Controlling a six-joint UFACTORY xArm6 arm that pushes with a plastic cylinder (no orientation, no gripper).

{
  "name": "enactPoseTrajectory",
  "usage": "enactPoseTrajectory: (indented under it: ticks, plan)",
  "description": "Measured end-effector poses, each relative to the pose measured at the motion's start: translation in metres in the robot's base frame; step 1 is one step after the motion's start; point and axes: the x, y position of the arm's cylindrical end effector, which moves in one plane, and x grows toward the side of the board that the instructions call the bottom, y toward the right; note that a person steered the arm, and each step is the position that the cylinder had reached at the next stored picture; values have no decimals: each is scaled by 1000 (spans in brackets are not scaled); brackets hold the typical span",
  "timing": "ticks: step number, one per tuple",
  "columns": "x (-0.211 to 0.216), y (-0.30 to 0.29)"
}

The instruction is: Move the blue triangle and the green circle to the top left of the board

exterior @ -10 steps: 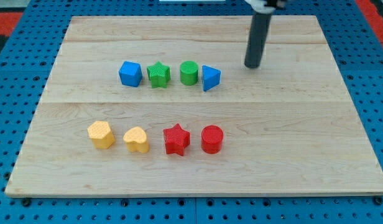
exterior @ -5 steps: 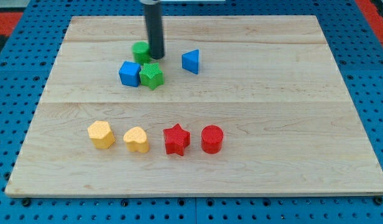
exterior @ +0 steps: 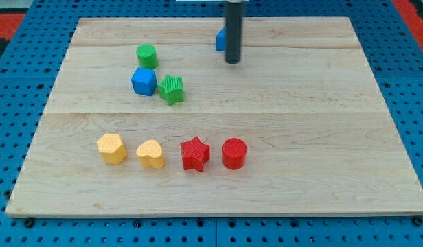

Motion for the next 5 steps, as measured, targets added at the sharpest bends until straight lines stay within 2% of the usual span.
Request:
enactPoseTrajectory:
  ticks: [1, 3, 4, 5]
  plan:
    - [-59, 11]
    - [-88, -191]
    - [-88, -238]
    - [-70, -140]
